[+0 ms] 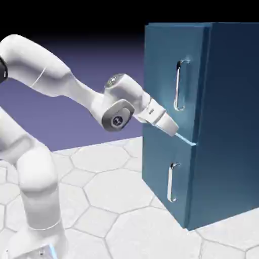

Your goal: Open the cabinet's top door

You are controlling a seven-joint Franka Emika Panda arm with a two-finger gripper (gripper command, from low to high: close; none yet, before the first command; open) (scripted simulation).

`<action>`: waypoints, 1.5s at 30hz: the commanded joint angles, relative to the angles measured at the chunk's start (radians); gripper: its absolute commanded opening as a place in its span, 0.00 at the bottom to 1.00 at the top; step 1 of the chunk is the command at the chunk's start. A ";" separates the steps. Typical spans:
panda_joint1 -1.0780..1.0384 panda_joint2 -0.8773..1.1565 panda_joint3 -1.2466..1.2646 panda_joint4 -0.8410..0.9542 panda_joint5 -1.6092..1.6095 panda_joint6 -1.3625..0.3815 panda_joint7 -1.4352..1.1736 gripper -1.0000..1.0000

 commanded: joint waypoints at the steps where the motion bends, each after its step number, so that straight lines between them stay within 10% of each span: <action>1: 0.014 -0.013 -0.016 0.003 -0.044 -0.004 0.029 0.50; 45: 0.620 -0.584 -0.720 0.139 -1.957 -0.186 1.318 0.50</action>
